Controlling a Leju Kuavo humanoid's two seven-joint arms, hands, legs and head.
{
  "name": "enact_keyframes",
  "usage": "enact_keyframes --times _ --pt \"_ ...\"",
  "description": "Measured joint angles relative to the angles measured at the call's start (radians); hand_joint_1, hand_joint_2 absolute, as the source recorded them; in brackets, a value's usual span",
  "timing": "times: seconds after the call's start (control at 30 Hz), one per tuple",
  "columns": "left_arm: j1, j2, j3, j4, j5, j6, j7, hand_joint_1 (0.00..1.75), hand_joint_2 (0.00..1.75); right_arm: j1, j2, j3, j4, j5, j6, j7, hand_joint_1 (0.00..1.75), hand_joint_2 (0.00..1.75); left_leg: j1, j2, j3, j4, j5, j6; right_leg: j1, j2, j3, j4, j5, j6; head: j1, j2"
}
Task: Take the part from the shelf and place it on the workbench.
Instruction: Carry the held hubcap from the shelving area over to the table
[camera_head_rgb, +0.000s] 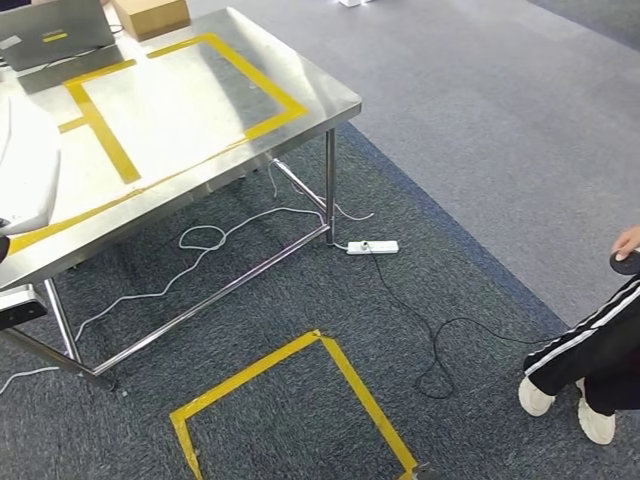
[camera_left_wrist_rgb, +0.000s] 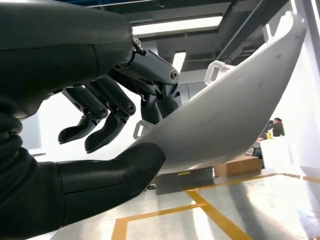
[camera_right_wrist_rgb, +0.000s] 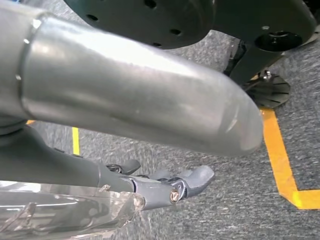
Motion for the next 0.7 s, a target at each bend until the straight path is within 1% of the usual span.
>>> enact_keyframes --times 0.03,0.07,0.1,0.13,0.17,0.2,0.23,0.27,0.3,0.33,0.37,0.4,0.43,0.47,0.5,0.53,0.57,0.6,0.63,0.67,0.7 --pt "0.001 0.001 0.0 0.0 0.0 0.0 0.0 1.75 1.75 0.0 0.0 0.0 0.0 0.0 0.0 0.0 0.0 0.0 0.003 -0.013 -0.003 -0.002 0.003 -0.008 0.001 -0.013 0.003 -0.002 0.002 -0.001 0.0 0.0" --pt "0.004 0.002 0.0 0.0 0.0 0.0 0.0 1.75 1.75 0.0 0.0 0.0 0.0 0.0 0.0 0.001 0.0 0.0 0.005 -0.014 -0.006 -0.002 0.004 -0.014 0.001 -0.026 0.004 -0.004 0.004 -0.005 0.0 0.0" --pt "0.005 0.005 0.001 0.0 0.0 0.0 0.0 1.75 1.75 -0.002 0.0 0.0 0.0 0.0 0.0 0.001 0.0 0.0 0.003 0.004 -0.013 0.008 -0.004 -0.019 0.0 -0.04 0.006 -0.008 0.006 -0.01 -0.002 0.0" --pt "0.004 0.007 0.001 0.0 0.0 0.0 0.0 1.75 1.75 -0.003 0.0 0.0 0.0 0.0 0.0 0.0 0.0 0.0 0.001 0.034 -0.028 0.038 -0.025 -0.022 -0.001 -0.053 0.007 -0.011 0.009 -0.016 -0.004 0.0" --pt "0.003 0.007 0.001 0.0 0.0 0.0 0.0 1.75 1.75 -0.004 0.001 0.0 0.0 0.0 0.0 0.0 0.0 0.0 -0.002 0.071 -0.052 0.088 -0.055 -0.025 -0.001 -0.067 0.007 -0.014 0.01 -0.019 -0.007 0.0" --pt "0.001 0.007 0.001 0.0 0.0 0.0 0.0 1.75 1.75 -0.004 0.001 0.0 0.0 0.0 0.0 0.0 0.0 0.0 -0.003 0.1 -0.082 0.154 -0.09 -0.028 0.0 -0.08 0.007 -0.015 0.01 -0.022 -0.009 0.0" --pt "0.002 0.005 0.0 0.0 0.0 0.0 0.0 1.75 1.75 -0.002 0.001 0.0 0.0 0.0 0.0 0.0 0.0 0.0 -0.003 0.114 -0.112 0.219 -0.117 -0.03 0.001 -0.095 0.007 -0.014 0.01 -0.023 -0.009 0.0" --pt "0.004 0.004 0.0 0.0 0.0 0.0 0.0 1.75 1.75 -0.001 0.001 0.0 0.0 0.0 0.0 0.001 0.0 0.0 -0.002 0.119 -0.13 0.262 -0.129 -0.032 0.001 -0.111 0.007 -0.014 0.009 -0.024 -0.009 0.0" --pt "0.006 0.004 0.0 0.0 0.0 0.0 0.0 1.75 1.75 0.0 0.001 0.0 0.0 0.0 0.0 0.001 0.0 0.0 -0.002 0.122 -0.131 0.27 -0.122 -0.033 0.001 -0.126 0.007 -0.014 0.008 -0.024 -0.009 0.0" --pt "0.007 0.004 0.0 0.0 0.0 0.0 0.0 1.75 1.75 0.0 0.001 0.0 0.0 0.0 0.0 0.001 0.0 0.0 -0.002 0.127 -0.111 0.239 -0.098 -0.034 0.001 -0.141 0.008 -0.014 0.006 -0.023 -0.009 0.0" --pt "0.006 0.004 0.0 0.0 0.0 0.0 0.0 1.75 1.75 0.0 0.001 0.0 0.0 0.0 0.0 0.001 0.0 0.0 -0.002 0.141 -0.075 0.178 -0.066 -0.035 0.001 -0.155 0.01 -0.013 0.005 -0.021 -0.009 0.0" --pt "0.004 0.005 0.001 0.0 0.001 0.0 0.0 1.75 1.75 -0.001 0.002 0.0 0.0 0.0 0.0 0.001 0.0 0.0 -0.004 0.169 -0.033 0.107 -0.041 -0.036 0.003 -0.168 0.012 -0.012 0.002 -0.017 -0.01 0.0" --pt "0.002 0.005 0.001 0.0 0.001 0.0 0.0 1.75 1.75 -0.001 0.002 0.0 0.0 0.0 0.0 0.001 0.0 0.0 -0.007 0.191 -0.001 0.05 -0.025 -0.032 0.007 -0.18 0.013 -0.01 -0.002 -0.011 -0.01 0.0" --pt "0.001 0.006 0.001 0.0 0.001 0.0 0.0 1.75 1.75 -0.002 0.002 0.0 0.0 0.0 0.0 0.0 0.0 0.0 -0.009 0.206 0.018 0.015 -0.019 -0.027 0.011 -0.191 0.016 -0.009 -0.005 -0.007 -0.008 0.0" --pt "0.001 0.006 0.001 0.0 0.001 0.0 0.0 1.75 1.75 -0.002 0.002 0.0 0.0 0.0 0.0 0.0 0.0 0.0 -0.012 0.208 0.024 0.001 -0.02 -0.02 0.015 -0.202 0.018 -0.008 -0.008 -0.002 -0.007 0.0" --pt "0.002 0.006 0.001 0.0 0.002 0.0 0.0 1.75 1.75 -0.003 0.002 0.0 0.0 0.0 0.0 -0.001 0.0 0.0 -0.012 0.193 0.022 0.0 -0.02 -0.011 0.016 -0.215 0.022 -0.009 -0.01 0.002 -0.006 0.0" --pt "0.004 0.007 0.001 0.0 0.002 0.0 0.0 1.75 1.75 -0.005 0.002 0.0 0.0 0.0 0.0 -0.003 0.0 0.0 -0.011 0.18 0.021 -0.001 -0.019 -0.005 0.014 -0.22 0.023 -0.009 -0.014 0.006 -0.005 0.0" --pt "0.005 0.008 0.001 0.0 0.002 0.0 0.0 1.75 1.75 -0.006 0.002 0.0 0.0 0.0 -0.001 -0.005 0.0 0.0 -0.009 0.169 0.02 -0.002 -0.018 0.001 0.012 -0.207 0.021 0.0 -0.023 0.012 -0.004 0.0" --pt "0.005 0.009 0.001 0.0 0.003 0.0 0.0 1.75 1.75 -0.007 0.002 0.0 0.0 -0.001 -0.002 -0.009 0.0 0.0 -0.006 0.161 0.02 -0.002 -0.016 0.007 0.01 -0.181 0.01 0.027 -0.042 0.017 -0.002 0.0" --pt "0.005 0.009 0.001 -0.001 0.003 -0.001 0.0 1.75 1.75 -0.008 0.002 0.0 0.0 -0.003 -0.003 -0.013 0.0 0.0 -0.004 0.154 0.02 -0.003 -0.015 0.013 0.008 -0.148 -0.013 0.078 -0.07 0.021 0.0 0.0" --pt "0.006 0.009 0.001 -0.001 0.003 -0.001 0.0 1.75 1.75 -0.007 0.002 0.0 0.0 -0.005 -0.003 -0.016 0.0 0.0 -0.004 0.147 0.019 -0.003 -0.014 0.017 0.007 -0.119 -0.045 0.147 -0.103 0.023 0.002 0.0"
